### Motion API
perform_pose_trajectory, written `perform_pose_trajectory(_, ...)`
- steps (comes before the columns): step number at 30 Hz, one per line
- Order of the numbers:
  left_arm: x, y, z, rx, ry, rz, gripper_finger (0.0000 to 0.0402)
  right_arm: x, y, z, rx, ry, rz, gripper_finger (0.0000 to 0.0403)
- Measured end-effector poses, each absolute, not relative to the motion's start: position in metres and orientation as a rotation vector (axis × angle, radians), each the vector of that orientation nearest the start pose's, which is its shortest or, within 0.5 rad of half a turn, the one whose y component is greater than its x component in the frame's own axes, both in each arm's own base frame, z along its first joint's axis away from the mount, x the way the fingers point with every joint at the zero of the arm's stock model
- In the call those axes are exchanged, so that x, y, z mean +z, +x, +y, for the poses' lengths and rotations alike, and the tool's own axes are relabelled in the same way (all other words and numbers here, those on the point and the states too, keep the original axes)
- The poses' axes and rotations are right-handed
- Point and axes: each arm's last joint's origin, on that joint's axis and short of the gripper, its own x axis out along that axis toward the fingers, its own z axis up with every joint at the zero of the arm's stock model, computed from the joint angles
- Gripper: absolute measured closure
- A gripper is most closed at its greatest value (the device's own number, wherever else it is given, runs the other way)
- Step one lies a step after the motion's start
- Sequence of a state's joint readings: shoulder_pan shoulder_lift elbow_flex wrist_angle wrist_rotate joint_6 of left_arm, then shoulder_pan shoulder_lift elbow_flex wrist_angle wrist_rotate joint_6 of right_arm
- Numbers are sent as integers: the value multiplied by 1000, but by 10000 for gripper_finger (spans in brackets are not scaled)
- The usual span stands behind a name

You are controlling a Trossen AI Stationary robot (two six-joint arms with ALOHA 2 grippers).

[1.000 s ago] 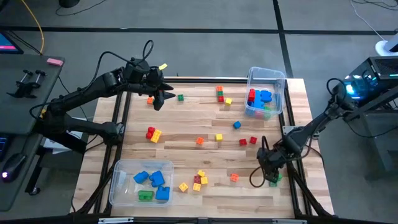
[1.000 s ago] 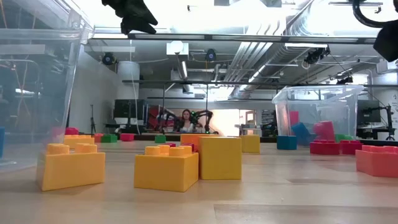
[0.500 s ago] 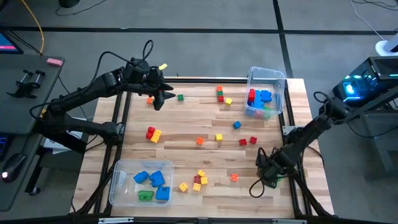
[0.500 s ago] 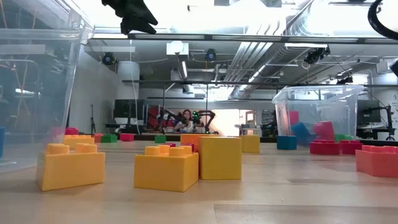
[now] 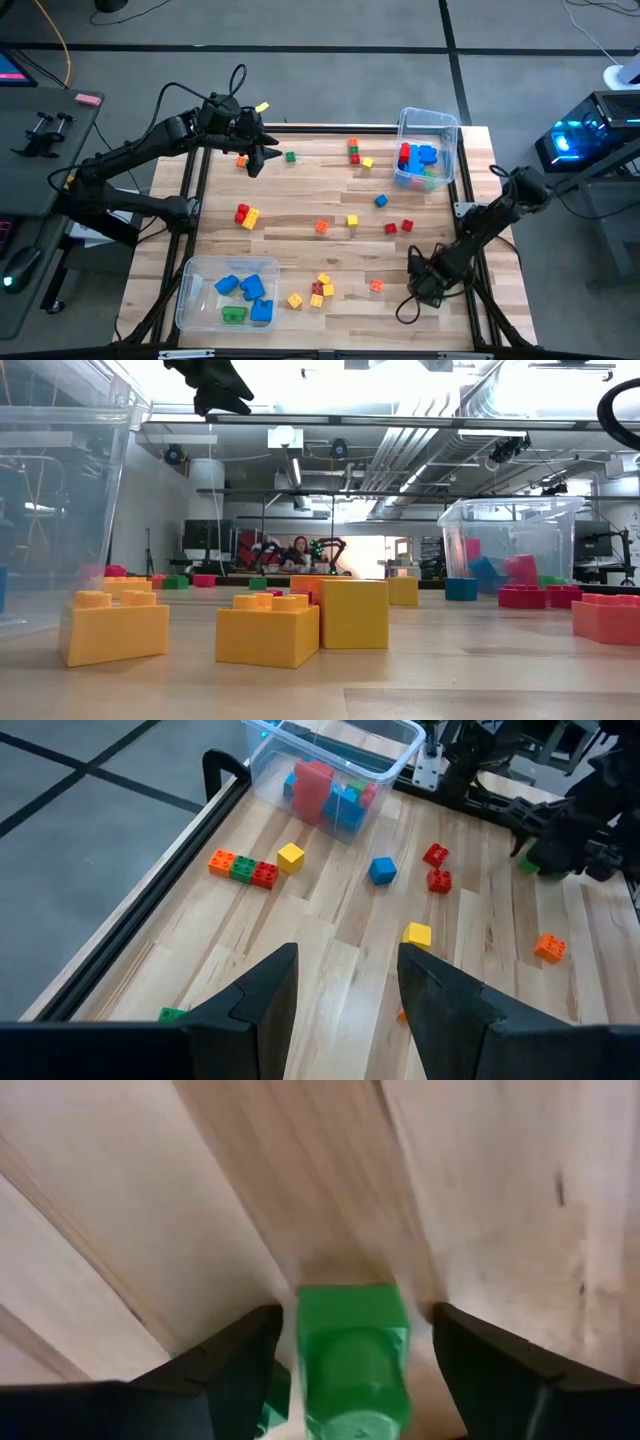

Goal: Sort blocks by size
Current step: Put the large green game piece into the right transparent bin

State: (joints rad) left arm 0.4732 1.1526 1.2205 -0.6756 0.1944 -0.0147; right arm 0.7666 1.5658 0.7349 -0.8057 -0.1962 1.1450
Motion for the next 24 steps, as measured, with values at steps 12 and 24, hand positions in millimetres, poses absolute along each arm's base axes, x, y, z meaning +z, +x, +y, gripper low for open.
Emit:
perform_pose_trajectory(12, 366, 209, 101, 273, -211, 575, 241, 138, 161, 150, -254, 323, 1789, 271)
perform_pose_trajectory(24, 366, 209, 101, 274, -215, 574, 241, 263, 205, 60, -604, 191, 1191, 271)
